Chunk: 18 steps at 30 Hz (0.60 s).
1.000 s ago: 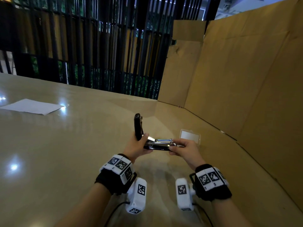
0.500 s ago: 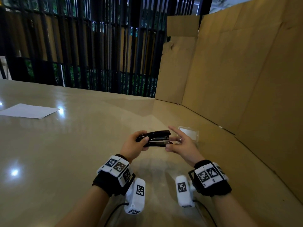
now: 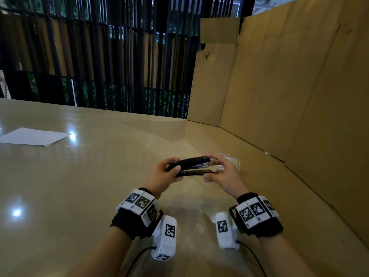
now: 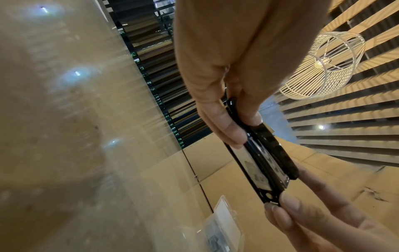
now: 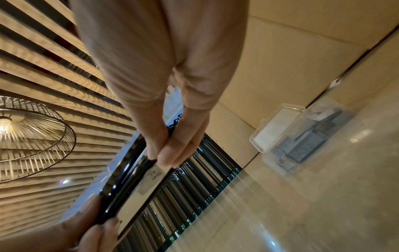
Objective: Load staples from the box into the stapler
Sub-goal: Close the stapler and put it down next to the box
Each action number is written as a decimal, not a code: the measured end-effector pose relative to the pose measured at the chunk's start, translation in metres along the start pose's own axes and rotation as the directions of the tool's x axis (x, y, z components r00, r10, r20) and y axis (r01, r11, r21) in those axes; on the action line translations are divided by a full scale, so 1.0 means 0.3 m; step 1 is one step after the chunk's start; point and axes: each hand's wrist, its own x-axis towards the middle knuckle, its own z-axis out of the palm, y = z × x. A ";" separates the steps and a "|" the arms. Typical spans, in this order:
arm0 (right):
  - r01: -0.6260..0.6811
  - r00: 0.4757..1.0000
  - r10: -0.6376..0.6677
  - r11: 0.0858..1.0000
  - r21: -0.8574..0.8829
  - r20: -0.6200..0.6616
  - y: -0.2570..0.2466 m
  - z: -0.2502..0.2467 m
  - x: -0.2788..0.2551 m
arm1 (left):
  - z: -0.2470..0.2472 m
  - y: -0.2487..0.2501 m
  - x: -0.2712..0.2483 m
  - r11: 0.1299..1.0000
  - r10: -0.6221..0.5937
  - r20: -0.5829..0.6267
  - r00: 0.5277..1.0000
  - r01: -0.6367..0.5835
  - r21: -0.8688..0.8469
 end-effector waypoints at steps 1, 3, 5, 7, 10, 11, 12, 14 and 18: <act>0.002 1.000 -0.002 1.000 -0.006 -0.001 0.001 -0.001 0.000 | -0.001 0.005 -0.001 1.000 -0.005 0.007 1.000 0.005 0.003; 0.001 1.000 -0.001 1.000 -0.002 -0.003 0.008 -0.003 0.003 | -0.003 0.019 -0.002 1.000 -0.017 0.033 0.999 0.016 0.023; -0.005 1.000 0.005 1.000 0.007 0.001 0.013 -0.007 0.004 | -0.009 0.037 -0.004 0.997 -0.047 0.077 0.996 0.042 0.061; -0.001 1.000 0.001 1.000 0.006 0.004 0.014 -0.015 0.005 | -0.012 0.052 -0.012 0.987 -0.083 0.123 0.989 0.064 0.149; 0.013 1.000 -0.013 1.000 0.012 -0.004 0.004 -0.022 0.003 | -0.012 0.050 -0.014 0.929 -0.048 0.122 0.991 0.000 0.370; 0.012 1.000 -0.012 1.000 0.008 -0.011 -0.002 -0.023 0.001 | -0.011 0.047 -0.013 0.894 0.003 0.102 0.995 -0.048 0.446; 0.010 1.000 -0.010 1.000 0.000 -0.019 -0.007 -0.024 0.000 | -0.007 0.047 -0.016 0.864 0.058 0.081 0.995 -0.091 0.496; -0.003 1.000 0.002 1.000 -0.031 -0.025 -0.013 -0.037 0.004 | 0.004 0.046 -0.020 0.846 0.124 0.024 0.992 -0.118 0.520; -0.074 0.994 0.064 0.991 -0.113 -0.086 0.000 -0.112 0.013 | 0.050 0.033 -0.004 0.793 0.127 -0.085 0.988 -0.050 0.607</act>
